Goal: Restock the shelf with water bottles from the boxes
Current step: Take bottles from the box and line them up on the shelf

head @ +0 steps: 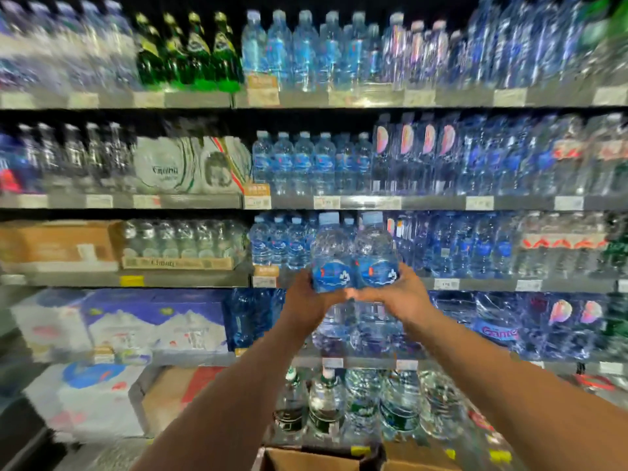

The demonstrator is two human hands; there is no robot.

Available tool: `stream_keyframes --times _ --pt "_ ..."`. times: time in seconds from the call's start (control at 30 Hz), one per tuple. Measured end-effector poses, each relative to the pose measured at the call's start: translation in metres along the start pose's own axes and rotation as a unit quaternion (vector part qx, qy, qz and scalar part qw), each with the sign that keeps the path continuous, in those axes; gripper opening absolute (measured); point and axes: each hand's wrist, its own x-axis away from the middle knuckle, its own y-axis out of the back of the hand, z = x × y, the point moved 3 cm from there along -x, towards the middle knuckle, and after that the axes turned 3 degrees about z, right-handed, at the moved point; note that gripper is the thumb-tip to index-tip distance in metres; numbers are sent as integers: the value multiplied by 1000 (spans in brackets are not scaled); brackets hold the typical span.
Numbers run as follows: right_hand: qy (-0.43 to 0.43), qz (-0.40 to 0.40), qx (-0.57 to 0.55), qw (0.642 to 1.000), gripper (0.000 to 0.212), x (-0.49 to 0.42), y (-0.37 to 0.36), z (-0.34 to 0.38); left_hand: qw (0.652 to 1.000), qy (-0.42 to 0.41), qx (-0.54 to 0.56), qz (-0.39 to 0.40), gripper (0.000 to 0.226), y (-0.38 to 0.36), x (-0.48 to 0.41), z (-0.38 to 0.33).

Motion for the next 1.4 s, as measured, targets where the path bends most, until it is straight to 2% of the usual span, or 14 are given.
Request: stream_keyframes --times 0.07,0.2,0.37,0.57,0.67,0.8,0.83,0.93,0.97,1.07,1.2,1.3,1.33,1.4 --pt "14 9 -5 1000 77 0 -5 19 1000 -12 6 -24 30 13 1 -14" --pt "40 21 -15 999 75 -3 -19 51 998 -17 -4 -54 61 35 -3 -35" --pt "44 9 -16 999 68 -20 -31 64 996 -45 -59 -52 69 54 -24 -47" --pt "49 -2 -3 999 82 -60 -26 79 996 -41 -27 -75 83 52 -58 -61" --pt "58 -4 3 998 86 -91 -24 82 996 -32 -15 -79 73 51 -88 -60" --pt "59 1 -7 998 75 -145 -21 81 998 -20 23 -63 109 50 -143 -54" --pt "57 7 -6 998 75 -159 -21 81 998 -20 30 -60 102 49 -156 -55" --pt "62 18 9 998 88 -202 -20 84 998 -24 10 -55 36 47 -194 -56" --pt "58 20 15 998 87 -215 -18 84 998 -29 2 -57 23 46 -207 -57" --pt "56 44 1 997 67 -252 -11 87 998 -33 -8 -58 19 44 -247 -56" --pt "49 48 -5 998 84 -292 -9 91 995 -13 -34 -94 27 44 -291 -49" --pt "36 33 -13 999 68 -319 -8 92 994 -8 -55 -93 35 43 -316 -52" --pt "35 30 -9 999 73 -326 -9 93 994 -9 -58 -89 38 43 -325 -53" --pt "40 30 -8 999 98 -346 -11 94 995 -11 -61 -80 43 45 -344 -53"
